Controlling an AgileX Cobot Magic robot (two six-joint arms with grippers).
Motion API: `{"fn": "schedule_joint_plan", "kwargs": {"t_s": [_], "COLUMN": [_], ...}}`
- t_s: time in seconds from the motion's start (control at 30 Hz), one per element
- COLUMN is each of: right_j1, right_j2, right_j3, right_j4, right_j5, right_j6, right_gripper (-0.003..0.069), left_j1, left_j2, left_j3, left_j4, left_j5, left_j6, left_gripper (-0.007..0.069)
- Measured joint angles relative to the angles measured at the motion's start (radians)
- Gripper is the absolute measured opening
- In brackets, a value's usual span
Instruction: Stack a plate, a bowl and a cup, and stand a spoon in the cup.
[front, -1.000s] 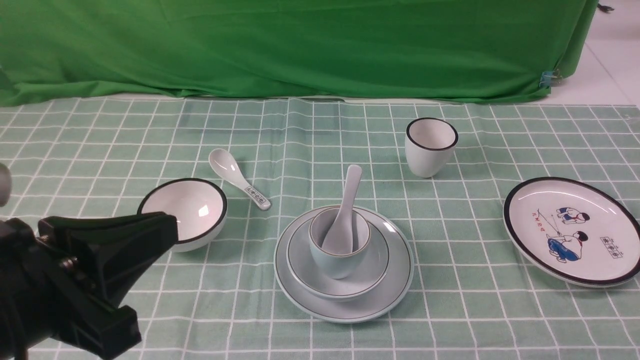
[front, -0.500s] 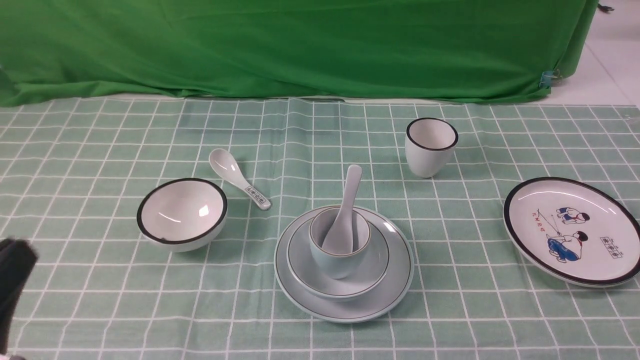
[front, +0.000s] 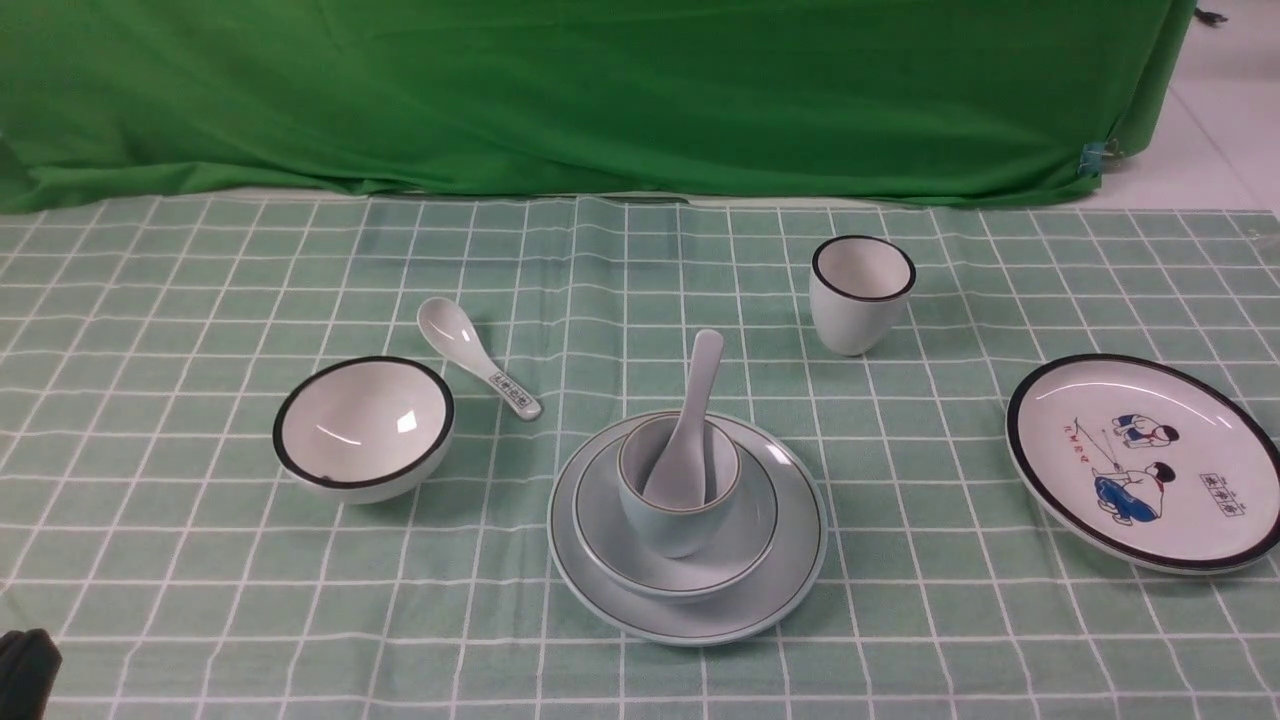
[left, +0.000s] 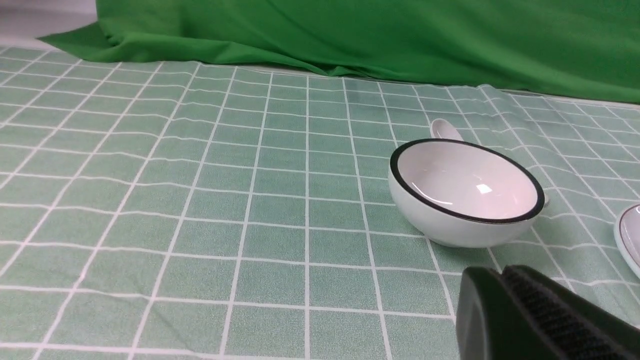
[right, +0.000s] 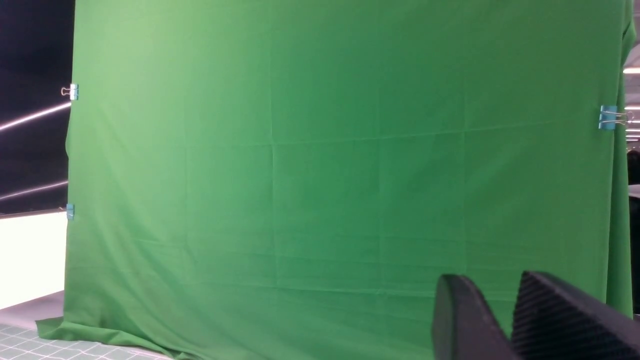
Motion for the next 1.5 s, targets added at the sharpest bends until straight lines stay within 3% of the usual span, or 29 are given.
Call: {"fn": "schedule_joint_plan", "kwargs": {"t_s": [0.6, 0.9, 1.5], "right_j1": [0.000, 0.000, 0.000], "right_j2": [0.000, 0.000, 0.000], "right_j3": [0.000, 0.000, 0.000], "right_j4": [0.000, 0.000, 0.000], "right_j5": [0.000, 0.000, 0.000], "right_j6": [0.000, 0.000, 0.000], "right_gripper": [0.0236, 0.0241, 0.0241], "left_j1": [0.000, -0.049, -0.032], "left_j2": [0.000, 0.000, 0.000], "left_j3": [0.000, 0.000, 0.000], "left_j4": [0.061, 0.066, 0.071], "left_j5": [0.011, 0.011, 0.011], "left_j6": [-0.071, -0.026, -0.026], "left_gripper": [0.0011, 0.0011, 0.0013]}}
